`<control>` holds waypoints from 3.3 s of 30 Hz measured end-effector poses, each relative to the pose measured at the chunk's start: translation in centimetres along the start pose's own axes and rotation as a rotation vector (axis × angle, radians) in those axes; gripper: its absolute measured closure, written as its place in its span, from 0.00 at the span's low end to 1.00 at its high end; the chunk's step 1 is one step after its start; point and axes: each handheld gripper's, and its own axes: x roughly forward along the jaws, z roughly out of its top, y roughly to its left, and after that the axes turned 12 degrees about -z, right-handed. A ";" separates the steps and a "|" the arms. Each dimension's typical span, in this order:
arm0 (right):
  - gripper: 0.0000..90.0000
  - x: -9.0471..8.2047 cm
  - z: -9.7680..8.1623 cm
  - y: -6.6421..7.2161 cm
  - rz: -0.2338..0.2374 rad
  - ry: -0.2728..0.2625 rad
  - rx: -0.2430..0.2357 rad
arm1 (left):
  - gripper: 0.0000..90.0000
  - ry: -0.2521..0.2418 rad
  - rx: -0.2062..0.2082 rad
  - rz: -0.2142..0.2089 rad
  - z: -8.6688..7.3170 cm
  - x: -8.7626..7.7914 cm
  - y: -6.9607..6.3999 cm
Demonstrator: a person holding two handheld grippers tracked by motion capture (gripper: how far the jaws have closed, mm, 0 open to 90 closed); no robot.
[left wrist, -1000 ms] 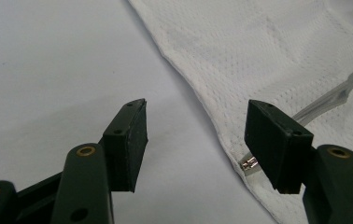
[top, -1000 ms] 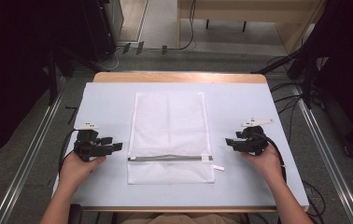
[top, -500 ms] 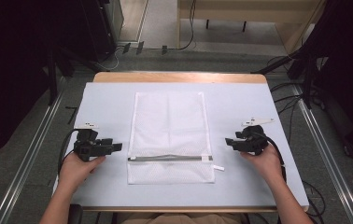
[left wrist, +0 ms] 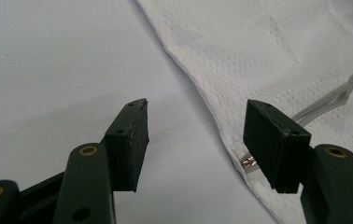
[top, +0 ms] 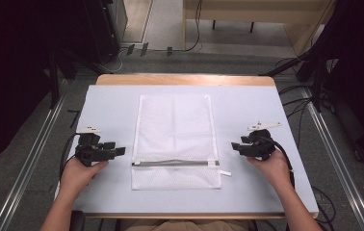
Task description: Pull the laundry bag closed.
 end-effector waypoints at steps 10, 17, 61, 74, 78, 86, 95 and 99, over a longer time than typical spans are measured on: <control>0.56 -0.1 0.1 0.2 -0.001 0.003 -0.007 | 0.45 0.003 -0.004 -0.003 0.0 0.0 0.0; 0.57 -0.2 0.1 0.3 0.001 0.001 -0.020 | 0.46 0.007 -0.005 -0.006 0.0 0.0 0.0; 0.57 0.1 1.2 3.6 0.081 -0.012 -0.106 | 0.46 0.004 -0.007 0.010 -0.8 -0.7 0.1; 0.59 -0.9 2.7 7.3 0.150 -0.030 -0.195 | 0.46 -0.001 -0.011 0.008 -0.8 -0.8 0.1; 0.59 -0.9 3.1 8.3 0.168 -0.027 -0.209 | 0.46 -0.003 -0.009 0.008 -0.8 -0.9 0.1; 0.60 -0.5 3.7 10.3 0.198 -0.009 -0.242 | 0.45 0.004 -0.009 0.008 -0.8 -0.7 0.2; 0.61 0.0 5.0 13.2 0.244 -0.015 -0.288 | 0.45 0.000 -0.011 0.008 -0.8 -0.7 0.2; 0.62 0.1 5.7 14.8 0.266 -0.014 -0.313 | 0.45 0.002 -0.010 0.007 -0.8 -0.7 0.2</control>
